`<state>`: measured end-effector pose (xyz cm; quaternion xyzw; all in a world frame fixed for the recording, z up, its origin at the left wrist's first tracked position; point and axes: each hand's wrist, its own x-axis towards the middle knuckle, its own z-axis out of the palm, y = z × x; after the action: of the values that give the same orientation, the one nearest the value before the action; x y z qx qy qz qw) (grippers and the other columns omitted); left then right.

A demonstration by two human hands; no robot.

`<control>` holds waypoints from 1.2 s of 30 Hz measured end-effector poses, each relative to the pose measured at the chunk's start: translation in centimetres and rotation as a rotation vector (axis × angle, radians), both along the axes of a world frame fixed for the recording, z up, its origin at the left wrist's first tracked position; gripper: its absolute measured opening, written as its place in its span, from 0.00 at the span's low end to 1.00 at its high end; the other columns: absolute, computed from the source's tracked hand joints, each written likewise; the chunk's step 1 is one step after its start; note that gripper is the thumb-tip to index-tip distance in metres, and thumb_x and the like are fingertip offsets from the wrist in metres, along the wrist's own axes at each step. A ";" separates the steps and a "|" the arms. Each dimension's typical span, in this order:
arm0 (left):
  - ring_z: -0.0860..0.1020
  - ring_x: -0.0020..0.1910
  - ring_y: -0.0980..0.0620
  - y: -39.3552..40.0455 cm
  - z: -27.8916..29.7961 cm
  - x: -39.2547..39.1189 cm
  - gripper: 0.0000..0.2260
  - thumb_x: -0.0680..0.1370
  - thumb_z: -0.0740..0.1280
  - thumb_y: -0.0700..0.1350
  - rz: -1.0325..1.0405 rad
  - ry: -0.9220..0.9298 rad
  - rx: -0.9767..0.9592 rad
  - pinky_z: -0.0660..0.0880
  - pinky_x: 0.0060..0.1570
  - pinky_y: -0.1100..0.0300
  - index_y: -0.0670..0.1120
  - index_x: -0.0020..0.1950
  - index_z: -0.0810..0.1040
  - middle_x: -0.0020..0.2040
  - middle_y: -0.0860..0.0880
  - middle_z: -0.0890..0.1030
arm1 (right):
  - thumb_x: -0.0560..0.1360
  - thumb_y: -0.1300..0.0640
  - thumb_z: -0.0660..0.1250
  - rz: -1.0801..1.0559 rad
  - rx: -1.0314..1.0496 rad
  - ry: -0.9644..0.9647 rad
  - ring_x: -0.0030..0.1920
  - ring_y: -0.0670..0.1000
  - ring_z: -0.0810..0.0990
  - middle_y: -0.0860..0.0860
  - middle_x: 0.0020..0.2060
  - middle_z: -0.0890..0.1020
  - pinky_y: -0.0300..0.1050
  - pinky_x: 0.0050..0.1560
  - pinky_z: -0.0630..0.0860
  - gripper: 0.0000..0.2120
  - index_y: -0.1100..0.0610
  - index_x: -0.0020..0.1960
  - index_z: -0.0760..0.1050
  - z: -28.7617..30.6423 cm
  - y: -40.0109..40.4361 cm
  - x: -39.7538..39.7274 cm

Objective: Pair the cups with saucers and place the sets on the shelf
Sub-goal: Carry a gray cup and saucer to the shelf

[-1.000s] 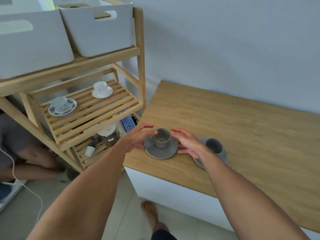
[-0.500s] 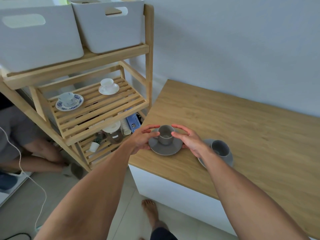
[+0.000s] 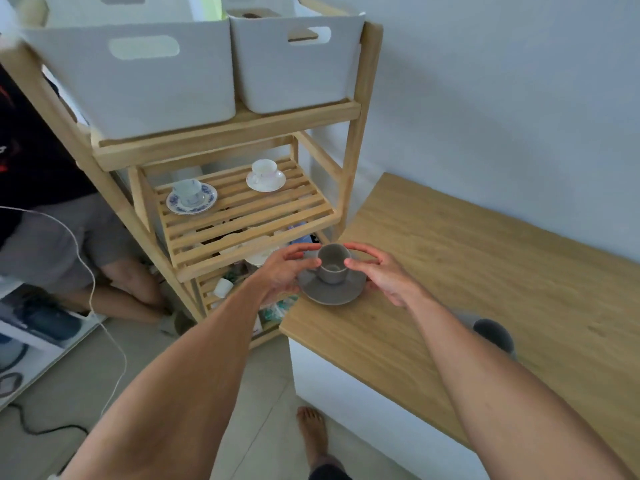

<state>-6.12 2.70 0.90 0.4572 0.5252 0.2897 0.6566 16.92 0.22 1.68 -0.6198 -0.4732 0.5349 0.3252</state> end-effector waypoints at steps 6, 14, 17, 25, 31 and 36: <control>0.78 0.65 0.43 2.1 0.2 -6.1 0.18 0.70 0.81 0.52 0.157 0.036 0.003 0.83 0.55 0.41 0.63 0.58 0.85 0.69 0.47 0.76 | 0.76 0.50 0.77 0.171 0.014 -0.004 0.65 0.53 0.79 0.48 0.64 0.83 0.57 0.62 0.79 0.14 0.31 0.56 0.84 0.4 5.7 -6.0; 0.80 0.63 0.46 5.1 0.1 -13.1 0.14 0.75 0.78 0.48 0.388 0.097 -0.043 0.83 0.50 0.51 0.63 0.57 0.84 0.64 0.50 0.81 | 0.76 0.50 0.78 0.374 -0.038 0.062 0.64 0.58 0.83 0.55 0.64 0.83 0.62 0.63 0.82 0.14 0.33 0.57 0.84 -0.7 13.2 -13.9; 0.78 0.64 0.45 6.4 -0.5 -15.3 0.13 0.75 0.78 0.47 0.461 0.081 -0.073 0.81 0.55 0.49 0.63 0.56 0.86 0.65 0.50 0.81 | 0.75 0.47 0.78 0.450 -0.028 0.030 0.62 0.55 0.84 0.52 0.62 0.85 0.64 0.63 0.82 0.17 0.33 0.61 0.83 -1.7 16.0 -16.6; 0.80 0.63 0.45 10.4 -2.6 -19.0 0.13 0.75 0.76 0.42 0.718 0.099 -0.078 0.80 0.60 0.45 0.61 0.51 0.88 0.63 0.52 0.83 | 0.77 0.51 0.77 0.567 -0.052 0.047 0.63 0.54 0.82 0.49 0.64 0.83 0.60 0.61 0.84 0.17 0.35 0.63 0.83 -4.4 22.7 -22.7; 0.76 0.62 0.49 12.0 -3.7 -19.2 0.13 0.78 0.74 0.43 0.793 0.106 -0.049 0.76 0.66 0.40 0.57 0.60 0.85 0.57 0.60 0.79 | 0.75 0.48 0.78 0.596 -0.077 0.040 0.64 0.58 0.81 0.54 0.65 0.82 0.62 0.59 0.85 0.18 0.33 0.62 0.82 -6.1 25.2 -24.7; 0.73 0.57 0.50 13.4 -3.8 -19.6 0.12 0.79 0.72 0.43 0.870 0.118 -0.103 0.76 0.65 0.38 0.54 0.61 0.85 0.51 0.61 0.77 | 0.76 0.50 0.78 0.610 -0.049 0.042 0.63 0.58 0.81 0.52 0.64 0.81 0.64 0.59 0.84 0.17 0.31 0.61 0.82 -6.4 25.8 -25.6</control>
<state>-25.68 16.07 -2.92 0.1761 0.7191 0.4860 0.4643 -8.68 26.00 -4.73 -0.4454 -0.6176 0.6318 0.1445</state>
